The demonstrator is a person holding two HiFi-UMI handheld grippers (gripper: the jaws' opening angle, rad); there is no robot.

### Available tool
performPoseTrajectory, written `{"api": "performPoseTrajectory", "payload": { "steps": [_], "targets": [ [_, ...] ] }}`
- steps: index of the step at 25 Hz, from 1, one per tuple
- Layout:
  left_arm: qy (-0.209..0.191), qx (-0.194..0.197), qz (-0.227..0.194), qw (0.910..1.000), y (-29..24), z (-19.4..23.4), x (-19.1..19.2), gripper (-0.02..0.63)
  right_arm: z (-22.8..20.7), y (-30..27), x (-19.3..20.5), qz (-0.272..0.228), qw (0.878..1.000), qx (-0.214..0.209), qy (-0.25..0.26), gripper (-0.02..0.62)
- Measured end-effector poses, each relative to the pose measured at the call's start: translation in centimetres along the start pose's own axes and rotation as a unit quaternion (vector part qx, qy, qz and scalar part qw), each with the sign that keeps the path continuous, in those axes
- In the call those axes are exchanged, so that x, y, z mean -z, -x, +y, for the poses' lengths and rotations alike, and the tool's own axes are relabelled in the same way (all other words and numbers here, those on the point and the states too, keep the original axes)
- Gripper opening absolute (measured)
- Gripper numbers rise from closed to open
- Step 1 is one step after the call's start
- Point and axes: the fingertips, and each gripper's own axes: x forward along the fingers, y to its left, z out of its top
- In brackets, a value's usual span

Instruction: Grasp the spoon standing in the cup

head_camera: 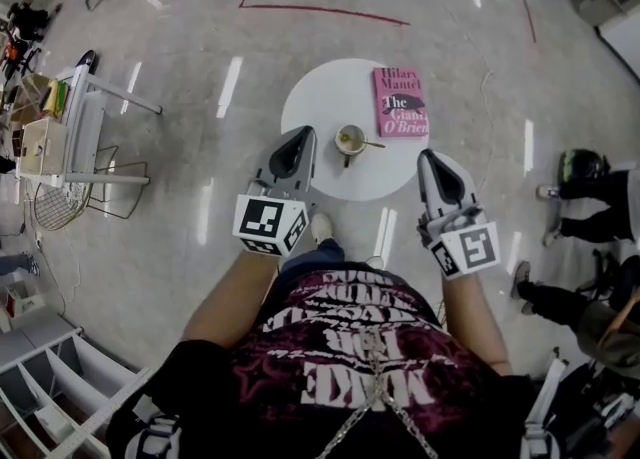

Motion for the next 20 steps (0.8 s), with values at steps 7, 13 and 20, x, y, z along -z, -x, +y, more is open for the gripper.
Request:
{"api": "performPoseTrajectory", "payload": {
  "steps": [7, 13, 20],
  "targets": [
    [0.001, 0.023, -0.006, 0.9997, -1.1, 2.5, -0.5, 0.025, 0.3, -2.1, -0.6, 0.001, 1.0, 0.027, 0.011, 0.032],
    [0.009, 0.039, -0.016, 0.9991, -2.1, 4.2, -0.5, 0.025, 0.6, -3.0, -1.2, -0.003, 0.999, 0.048, -0.009, 0.032],
    [0.028, 0.037, 0.008, 0.9989, -2.8, 5.1, 1.5, 0.025, 0.0, -3.7, -0.4, 0.022, 0.998, 0.056, 0.001, 0.032]
  ]
}}
